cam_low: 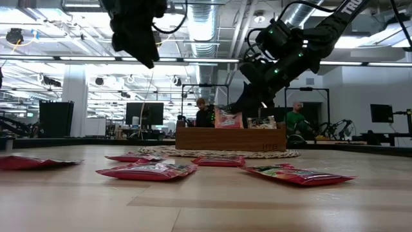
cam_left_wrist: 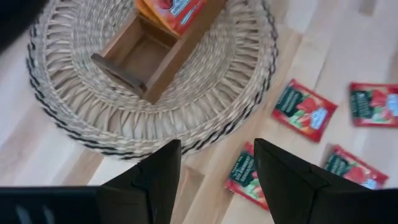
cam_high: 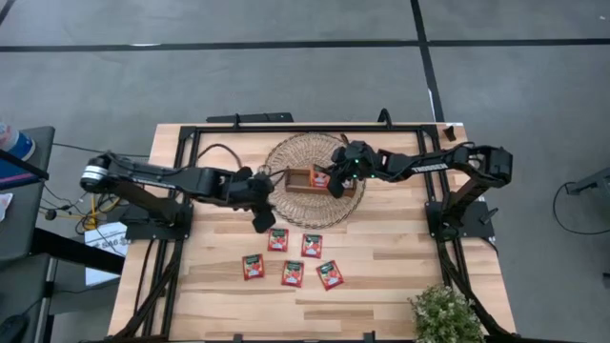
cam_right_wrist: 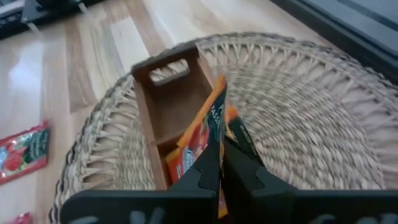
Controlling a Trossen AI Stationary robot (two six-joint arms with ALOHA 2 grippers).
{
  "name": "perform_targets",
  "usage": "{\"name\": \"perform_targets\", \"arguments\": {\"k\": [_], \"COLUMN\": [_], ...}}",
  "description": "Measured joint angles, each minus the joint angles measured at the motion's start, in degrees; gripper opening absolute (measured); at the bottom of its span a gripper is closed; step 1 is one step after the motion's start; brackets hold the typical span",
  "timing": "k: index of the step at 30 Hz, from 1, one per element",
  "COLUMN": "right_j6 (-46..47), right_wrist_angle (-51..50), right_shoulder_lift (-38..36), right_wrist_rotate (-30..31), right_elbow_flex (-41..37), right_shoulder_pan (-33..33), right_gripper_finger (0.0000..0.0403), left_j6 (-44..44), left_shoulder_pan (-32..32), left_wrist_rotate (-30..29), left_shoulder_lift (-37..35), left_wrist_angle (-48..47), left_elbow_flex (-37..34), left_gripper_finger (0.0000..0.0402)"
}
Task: Pick & Place Tea
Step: Put the orange tea bag into the middle slot of the wooden organizer
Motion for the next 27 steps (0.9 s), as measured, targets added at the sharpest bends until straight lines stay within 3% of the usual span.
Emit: {"name": "perform_targets", "arguments": {"k": [5, 13, 18, 27], "right_j6": [-1.0, -1.7, -1.9, -2.8], "right_wrist_angle": [-1.8, -2.1, -2.5, -3.6], "right_shoulder_lift": [0.1, 0.1, 0.1, 0.1], "right_wrist_rotate": [0.1, 0.4, 2.7, 10.6], "right_elbow_flex": [0.0, 0.0, 0.0, 0.0], "right_shoulder_pan": [0.6, 1.8, 4.1, 8.5], "right_gripper_finger": [0.0, 0.0, 0.0, 0.0], "left_j6": [-1.1, -5.9, -7.1, -7.3], "left_shoulder_pan": [1.1, 1.3, 1.3, 1.3], "left_wrist_rotate": [2.4, 4.1, 6.1, 7.7], "left_shoulder_lift": [-7.1, -15.7, -17.9, -18.3], "left_wrist_angle": [9.1, 16.0, 22.1, 24.0], "left_elbow_flex": [-8.6, -18.3, -21.3, -22.0], "left_gripper_finger": [0.0195, 0.0195, 0.0195, 0.0195]}}
